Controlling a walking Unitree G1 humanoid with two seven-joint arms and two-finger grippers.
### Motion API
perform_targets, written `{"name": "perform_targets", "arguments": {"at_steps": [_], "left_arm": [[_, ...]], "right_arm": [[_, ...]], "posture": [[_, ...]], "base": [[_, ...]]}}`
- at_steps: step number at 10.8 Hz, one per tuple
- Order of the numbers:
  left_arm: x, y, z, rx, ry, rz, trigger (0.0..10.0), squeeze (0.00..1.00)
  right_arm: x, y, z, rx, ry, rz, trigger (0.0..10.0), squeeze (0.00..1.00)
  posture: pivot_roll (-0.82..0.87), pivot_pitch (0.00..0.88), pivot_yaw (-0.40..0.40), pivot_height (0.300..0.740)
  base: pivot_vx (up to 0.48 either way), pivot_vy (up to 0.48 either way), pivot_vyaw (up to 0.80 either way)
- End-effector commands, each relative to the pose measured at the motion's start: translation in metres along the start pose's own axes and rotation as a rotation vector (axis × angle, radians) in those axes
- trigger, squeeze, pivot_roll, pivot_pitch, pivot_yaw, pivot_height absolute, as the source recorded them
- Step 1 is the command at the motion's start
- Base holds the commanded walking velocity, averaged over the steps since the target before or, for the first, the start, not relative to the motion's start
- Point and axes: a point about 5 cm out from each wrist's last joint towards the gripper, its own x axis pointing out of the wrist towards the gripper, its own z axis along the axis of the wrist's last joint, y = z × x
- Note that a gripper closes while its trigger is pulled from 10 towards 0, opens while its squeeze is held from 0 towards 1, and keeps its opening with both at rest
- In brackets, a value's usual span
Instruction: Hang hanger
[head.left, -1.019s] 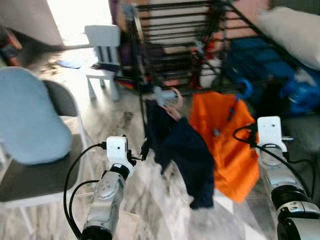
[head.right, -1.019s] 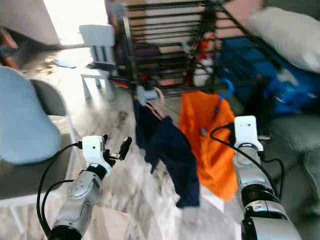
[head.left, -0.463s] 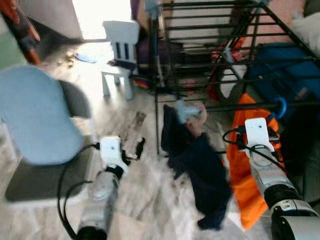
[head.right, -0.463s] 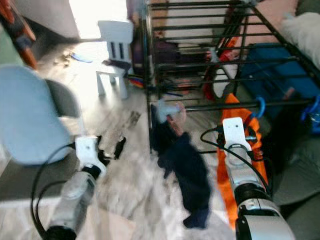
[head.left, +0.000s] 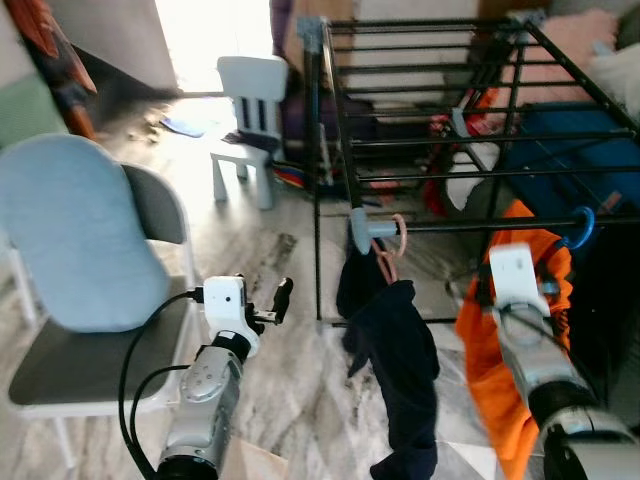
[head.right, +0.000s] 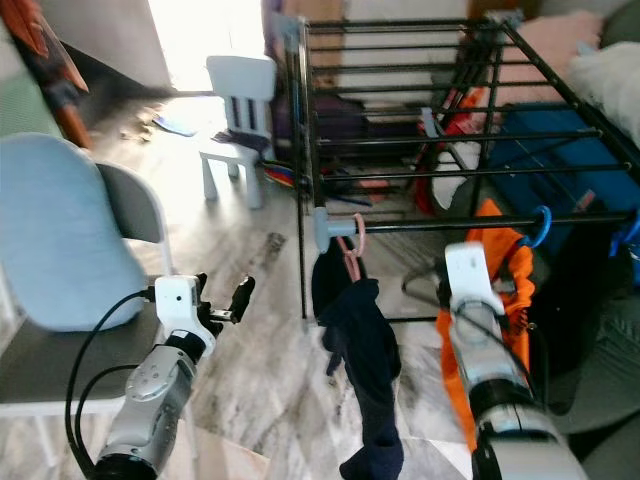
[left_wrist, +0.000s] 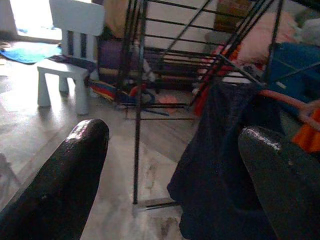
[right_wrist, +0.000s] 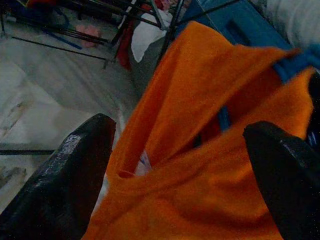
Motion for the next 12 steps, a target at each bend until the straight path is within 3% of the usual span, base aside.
{"name": "perform_targets", "arguments": {"at_steps": [1, 5, 7, 9, 10, 11, 12], "left_arm": [[0.003, -0.004, 0.0, 0.003, 0.015, 0.0, 10.0, 0.0], [0.003, -0.005, -0.002, -0.003, 0.027, -0.007, 10.0, 0.0], [0.003, -0.006, -0.003, -0.001, 0.04, -0.019, 10.0, 0.0], [0.004, -0.007, -0.004, 0.0, 0.052, -0.029, 10.0, 0.0], [0.004, -0.007, -0.005, 0.0, 0.058, -0.031, 10.0, 0.0], [0.003, -0.008, -0.006, 0.001, 0.065, -0.033, 10.0, 0.0], [0.002, -0.008, -0.006, 0.001, 0.066, -0.033, 10.0, 0.0]], "right_arm": [[0.0, 0.0, 0.006, -0.001, -0.03, 0.004, 10.0, 0.0], [-0.019, -0.001, -0.002, 0.002, -0.11, -0.097, 10.0, 0.0], [-0.019, 0.0, -0.005, 0.021, -0.076, -0.087, 10.0, 0.0], [-0.008, -0.006, 0.003, 0.041, -0.036, -0.045, 10.0, 0.0], [-0.003, -0.003, 0.002, 0.054, 0.012, 0.019, 8.9, 0.0], [0.0, -0.004, 0.002, 0.085, 0.052, 0.034, 0.2, 0.0], [0.001, -0.006, 0.001, 0.079, 0.065, 0.031, 0.0, 0.0]], "posture": [[-0.18, 0.0, 0.019, 0.74], [-0.19, 0.0, 0.024, 0.74], [-0.19, 0.0, 0.031, 0.74], [-0.19, 0.0, 0.031, 0.74], [-0.18, 0.0, 0.029, 0.74], [-0.18, 0.0, 0.026, 0.74], [-0.17, 0.0, 0.024, 0.74]], "base": [[0.0, 0.0, 0.0], [0.0, 0.0, 0.0], [0.0, 0.0, 0.0], [0.0, 0.0, 0.0], [0.0, 0.0, 0.0], [0.0, 0.0, 0.0], [0.0, 0.0, 0.0]]}}
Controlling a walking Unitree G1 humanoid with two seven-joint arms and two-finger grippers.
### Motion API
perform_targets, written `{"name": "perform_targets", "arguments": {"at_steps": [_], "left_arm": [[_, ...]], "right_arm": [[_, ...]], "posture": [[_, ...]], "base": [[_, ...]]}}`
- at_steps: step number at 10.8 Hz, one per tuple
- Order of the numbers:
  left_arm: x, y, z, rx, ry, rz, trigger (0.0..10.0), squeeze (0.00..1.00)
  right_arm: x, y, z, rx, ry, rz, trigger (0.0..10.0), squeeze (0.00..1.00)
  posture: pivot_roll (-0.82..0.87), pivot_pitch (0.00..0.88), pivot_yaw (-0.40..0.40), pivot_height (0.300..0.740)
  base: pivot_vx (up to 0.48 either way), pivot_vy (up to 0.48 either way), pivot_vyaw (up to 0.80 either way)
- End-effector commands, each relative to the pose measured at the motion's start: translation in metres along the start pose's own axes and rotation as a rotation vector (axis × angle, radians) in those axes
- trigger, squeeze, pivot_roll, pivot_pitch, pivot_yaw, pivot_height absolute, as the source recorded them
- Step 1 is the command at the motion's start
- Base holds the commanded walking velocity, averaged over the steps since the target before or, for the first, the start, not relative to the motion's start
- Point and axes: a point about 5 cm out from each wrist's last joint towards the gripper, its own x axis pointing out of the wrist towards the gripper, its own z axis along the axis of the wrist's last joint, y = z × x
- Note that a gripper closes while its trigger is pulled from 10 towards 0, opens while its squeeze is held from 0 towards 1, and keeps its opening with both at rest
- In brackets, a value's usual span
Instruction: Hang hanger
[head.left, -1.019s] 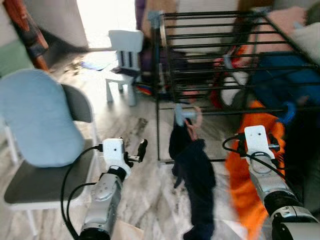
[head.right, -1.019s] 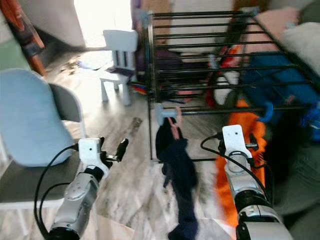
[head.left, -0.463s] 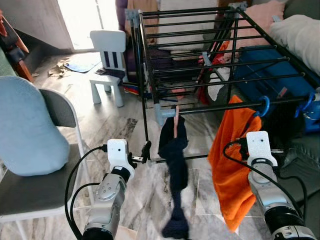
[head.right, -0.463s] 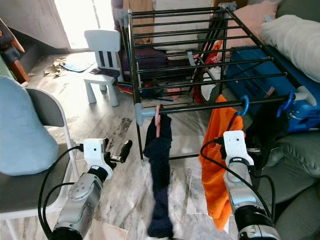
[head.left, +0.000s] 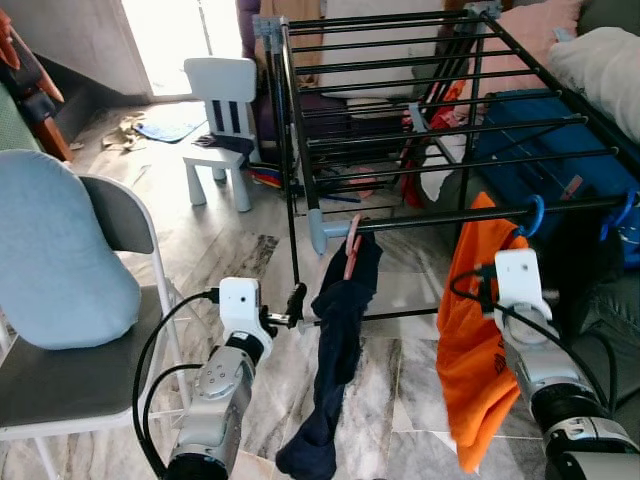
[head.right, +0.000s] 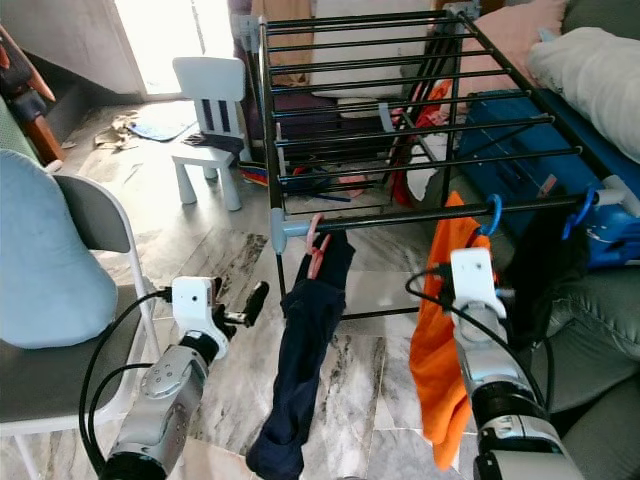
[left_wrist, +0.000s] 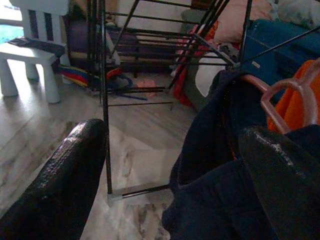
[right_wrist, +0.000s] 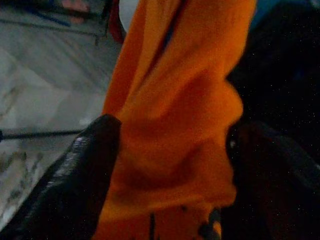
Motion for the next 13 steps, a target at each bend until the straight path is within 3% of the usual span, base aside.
{"name": "perform_targets", "arguments": {"at_steps": [1, 2, 8, 13], "left_arm": [[-0.001, 0.001, -0.003, 0.009, 0.022, -0.006, 10.0, 0.0], [-0.001, 0.001, -0.003, 0.011, 0.025, -0.006, 10.0, 0.0], [0.001, -0.002, -0.004, 0.013, 0.04, -0.017, 10.0, 0.0], [0.002, -0.003, -0.006, 0.019, 0.05, -0.017, 10.0, 0.0]], "right_arm": [[0.003, -0.004, 0.004, 0.016, 0.021, -0.002, 2.0, 0.0], [0.003, -0.003, -0.001, 0.015, 0.049, 0.004, 2.5, 0.0], [0.002, -0.004, -0.012, 0.022, 0.106, 0.024, 0.2, 0.0], [0.002, -0.004, -0.018, 0.028, 0.126, 0.042, 0.0, 0.0]], "posture": [[-0.17, 0.0, 0.023, 0.74], [-0.18, 0.0, 0.024, 0.74], [-0.18, 0.0, 0.019, 0.74], [-0.18, 0.0, 0.022, 0.74]], "base": [[0.0, 0.0, 0.0], [0.0, 0.0, 0.0], [0.0, 0.0, 0.0], [0.0, 0.0, 0.0]]}}
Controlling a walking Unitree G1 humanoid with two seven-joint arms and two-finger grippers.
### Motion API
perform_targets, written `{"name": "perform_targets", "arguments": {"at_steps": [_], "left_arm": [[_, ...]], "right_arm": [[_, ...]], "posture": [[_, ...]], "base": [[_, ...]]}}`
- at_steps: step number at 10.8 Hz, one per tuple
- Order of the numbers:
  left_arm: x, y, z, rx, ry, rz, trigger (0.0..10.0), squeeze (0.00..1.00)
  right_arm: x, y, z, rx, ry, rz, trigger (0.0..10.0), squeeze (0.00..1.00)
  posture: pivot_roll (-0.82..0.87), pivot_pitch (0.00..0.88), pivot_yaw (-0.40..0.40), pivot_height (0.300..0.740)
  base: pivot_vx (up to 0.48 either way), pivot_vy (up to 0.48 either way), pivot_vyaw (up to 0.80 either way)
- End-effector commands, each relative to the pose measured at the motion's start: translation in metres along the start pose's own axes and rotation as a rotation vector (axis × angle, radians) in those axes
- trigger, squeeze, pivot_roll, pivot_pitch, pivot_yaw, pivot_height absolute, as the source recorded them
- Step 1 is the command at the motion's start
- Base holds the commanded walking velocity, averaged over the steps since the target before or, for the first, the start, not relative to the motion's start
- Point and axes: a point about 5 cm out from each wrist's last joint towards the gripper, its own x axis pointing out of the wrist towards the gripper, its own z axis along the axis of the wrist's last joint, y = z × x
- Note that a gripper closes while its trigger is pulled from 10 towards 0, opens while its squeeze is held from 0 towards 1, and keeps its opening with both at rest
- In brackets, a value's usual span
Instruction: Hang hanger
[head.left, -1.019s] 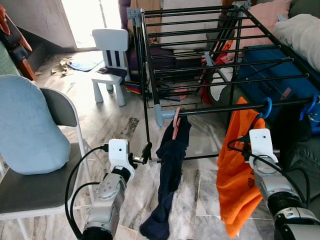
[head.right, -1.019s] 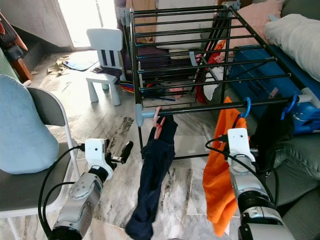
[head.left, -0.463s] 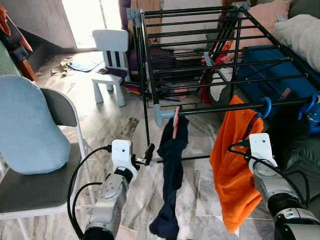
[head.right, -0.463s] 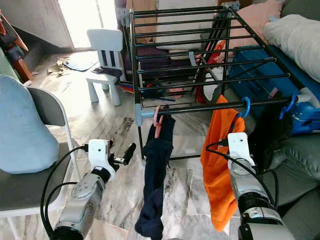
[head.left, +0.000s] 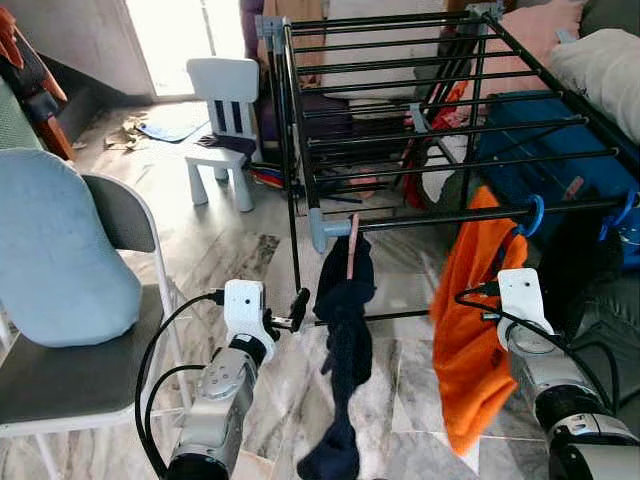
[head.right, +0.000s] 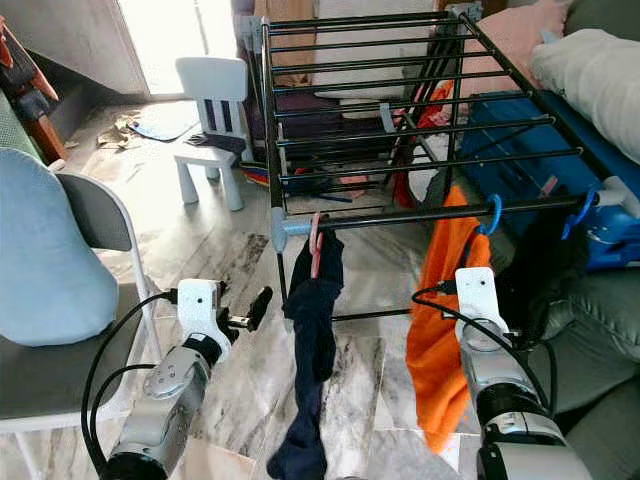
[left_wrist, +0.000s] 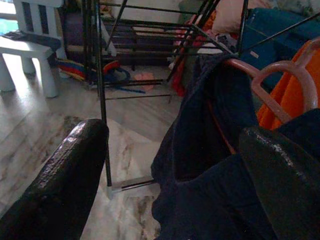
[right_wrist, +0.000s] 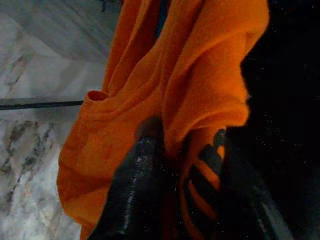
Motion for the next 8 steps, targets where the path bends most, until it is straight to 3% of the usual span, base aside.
{"name": "perform_targets", "arguments": {"at_steps": [1, 7, 8], "left_arm": [[0.001, -0.001, -0.002, 0.01, 0.02, -0.006, 10.0, 0.0], [0.002, -0.003, -0.002, 0.016, 0.025, -0.005, 10.0, 0.0], [0.002, -0.003, -0.003, 0.016, 0.025, -0.004, 10.0, 0.0]], "right_arm": [[0.001, -0.003, -0.001, 0.012, 0.009, 0.001, 0.0, 0.0], [0.001, -0.004, 0.006, -0.022, -0.044, -0.008, 0.0, 0.0], [0.0, -0.002, 0.015, -0.009, -0.114, -0.003, 0.0, 0.0]], "posture": [[-0.18, 0.0, 0.023, 0.74], [-0.18, 0.0, 0.021, 0.74], [-0.18, 0.0, 0.02, 0.74]], "base": [[0.0, 0.0, 0.0], [0.0, 0.0, 0.0], [0.0, 0.0, 0.0]]}}
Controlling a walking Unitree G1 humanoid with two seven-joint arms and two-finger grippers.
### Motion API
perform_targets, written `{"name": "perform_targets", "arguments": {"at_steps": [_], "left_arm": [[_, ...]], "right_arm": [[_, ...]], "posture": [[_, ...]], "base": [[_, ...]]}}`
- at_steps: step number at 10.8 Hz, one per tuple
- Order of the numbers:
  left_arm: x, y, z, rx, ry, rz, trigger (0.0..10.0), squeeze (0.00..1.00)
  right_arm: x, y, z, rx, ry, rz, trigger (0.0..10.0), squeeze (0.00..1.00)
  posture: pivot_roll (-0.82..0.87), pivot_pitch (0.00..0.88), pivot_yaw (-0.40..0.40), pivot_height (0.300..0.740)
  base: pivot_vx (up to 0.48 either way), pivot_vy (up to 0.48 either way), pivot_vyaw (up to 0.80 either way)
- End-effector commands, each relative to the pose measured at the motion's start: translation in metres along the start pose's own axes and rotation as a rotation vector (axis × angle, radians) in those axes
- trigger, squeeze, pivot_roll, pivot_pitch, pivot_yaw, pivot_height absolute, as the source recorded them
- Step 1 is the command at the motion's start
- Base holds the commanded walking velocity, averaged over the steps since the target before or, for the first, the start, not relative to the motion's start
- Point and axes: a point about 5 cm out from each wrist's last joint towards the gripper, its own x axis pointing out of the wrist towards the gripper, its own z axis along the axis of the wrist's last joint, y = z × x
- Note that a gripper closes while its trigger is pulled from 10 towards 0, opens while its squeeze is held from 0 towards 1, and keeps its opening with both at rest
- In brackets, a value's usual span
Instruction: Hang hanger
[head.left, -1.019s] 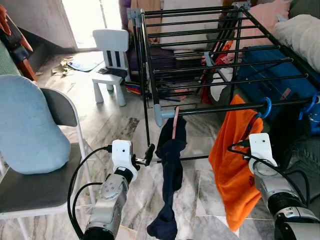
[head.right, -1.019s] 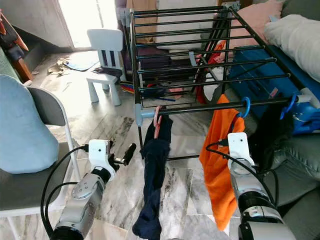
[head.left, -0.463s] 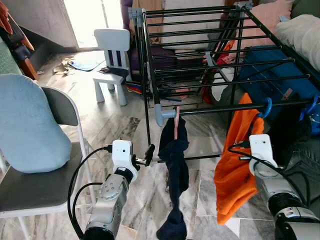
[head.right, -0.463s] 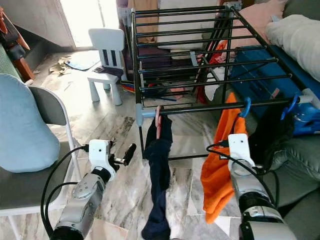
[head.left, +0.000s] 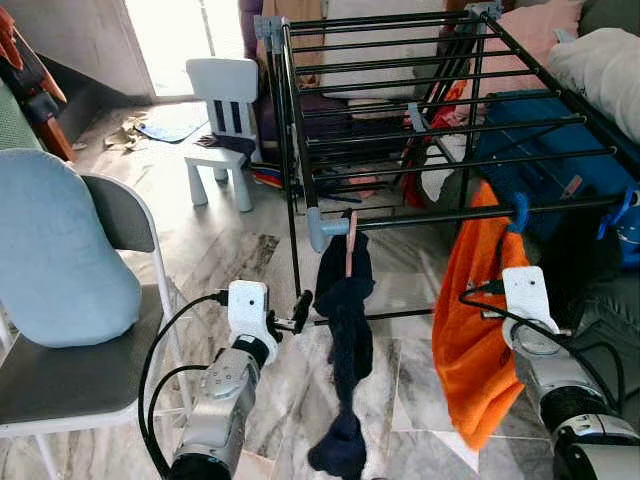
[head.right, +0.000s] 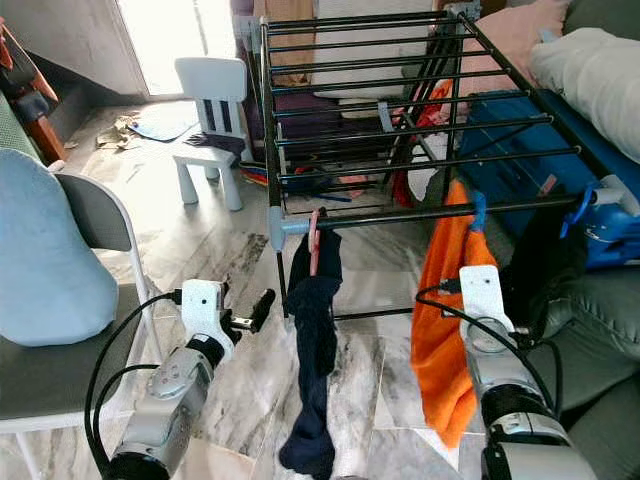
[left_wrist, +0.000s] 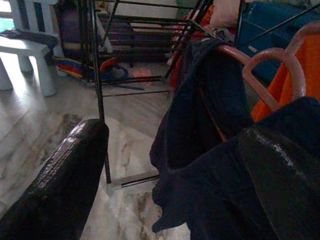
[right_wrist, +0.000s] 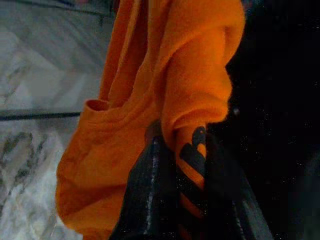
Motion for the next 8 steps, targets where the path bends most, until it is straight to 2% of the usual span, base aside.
{"name": "perform_targets", "arguments": {"at_steps": [1, 2, 3, 4, 7, 8], "left_arm": [[0.001, 0.0, -0.001, 0.007, 0.011, 0.006, 10.0, 0.0], [0.001, 0.0, -0.001, 0.009, 0.01, 0.01, 10.0, 0.0], [0.001, 0.001, -0.001, 0.017, 0.011, 0.024, 10.0, 0.0], [0.001, 0.003, -0.001, 0.025, 0.011, 0.048, 10.0, 0.0], [0.002, 0.003, 0.0, 0.039, 0.007, 0.065, 10.0, 0.0], [0.003, 0.002, 0.0, 0.043, 0.008, 0.064, 10.0, 0.0]], "right_arm": [[-0.001, 0.003, 0.023, 0.023, -0.14, 0.013, 0.0, 0.0], [-0.003, 0.004, 0.027, 0.019, -0.185, 0.014, 0.8, 0.0], [-0.008, 0.005, 0.026, 0.039, -0.217, 0.023, 8.1, 0.0], [-0.015, 0.008, 0.019, 0.052, -0.243, 0.039, 10.0, 0.0], [-0.041, 0.029, -0.02, 0.043, -0.23, 0.115, 10.0, 0.0], [-0.043, 0.032, -0.023, 0.046, -0.23, 0.117, 10.0, 0.0]], "posture": [[-0.18, 0.0, 0.019, 0.74], [-0.18, 0.0, 0.02, 0.74], [-0.18, 0.0, 0.02, 0.74], [-0.18, 0.0, 0.022, 0.74], [-0.19, 0.0, 0.031, 0.74], [-0.19, 0.0, 0.032, 0.74]], "base": [[0.0, 0.0, 0.0], [0.0, 0.0, 0.0], [0.0, 0.0, 0.0], [0.0, 0.0, 0.0], [0.0, 0.0, 0.0], [0.0, 0.0, 0.0]]}}
